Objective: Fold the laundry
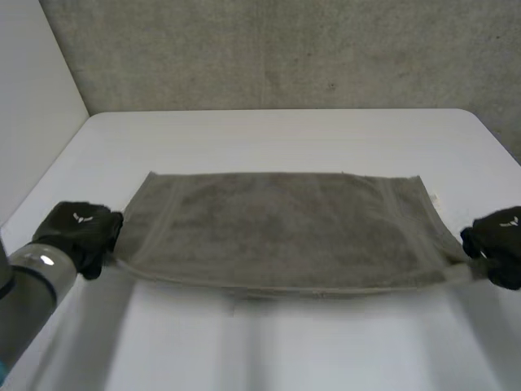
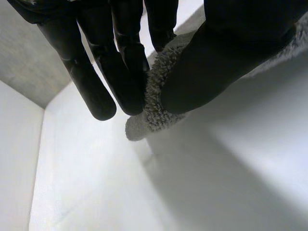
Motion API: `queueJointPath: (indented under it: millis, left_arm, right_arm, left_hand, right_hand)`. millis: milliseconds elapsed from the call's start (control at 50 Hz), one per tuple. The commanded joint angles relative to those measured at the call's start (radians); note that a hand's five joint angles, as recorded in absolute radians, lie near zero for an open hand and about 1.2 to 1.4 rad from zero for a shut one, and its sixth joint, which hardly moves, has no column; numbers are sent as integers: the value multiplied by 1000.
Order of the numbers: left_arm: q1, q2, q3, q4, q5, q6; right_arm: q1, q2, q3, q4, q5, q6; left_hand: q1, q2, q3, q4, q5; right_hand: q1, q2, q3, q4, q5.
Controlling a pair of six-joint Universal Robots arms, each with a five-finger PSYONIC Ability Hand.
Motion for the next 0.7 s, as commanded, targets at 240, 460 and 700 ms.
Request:
queueJointPath:
  millis: [240, 460, 700]
  left_arm:
    - [-1, -242, 180, 225, 12, -16]
    - [-11, -584, 522, 389, 11, -10]
    - [-14, -830, 800, 416, 14, -7]
  right_arm:
    - [130, 239, -281, -59, 99, 146]
    - [275, 551, -557, -238, 284, 191]
    - [351, 726, -734, -433, 360, 222]
  left_hand:
    - [207, 180, 179, 179, 189]
    - [207, 180, 179, 179, 189]
    - [207, 180, 179, 179, 189]
  right_hand:
    - [432, 219, 224, 207, 246]
    - [432, 219, 224, 207, 246]
    - [416, 203, 207, 190, 230]
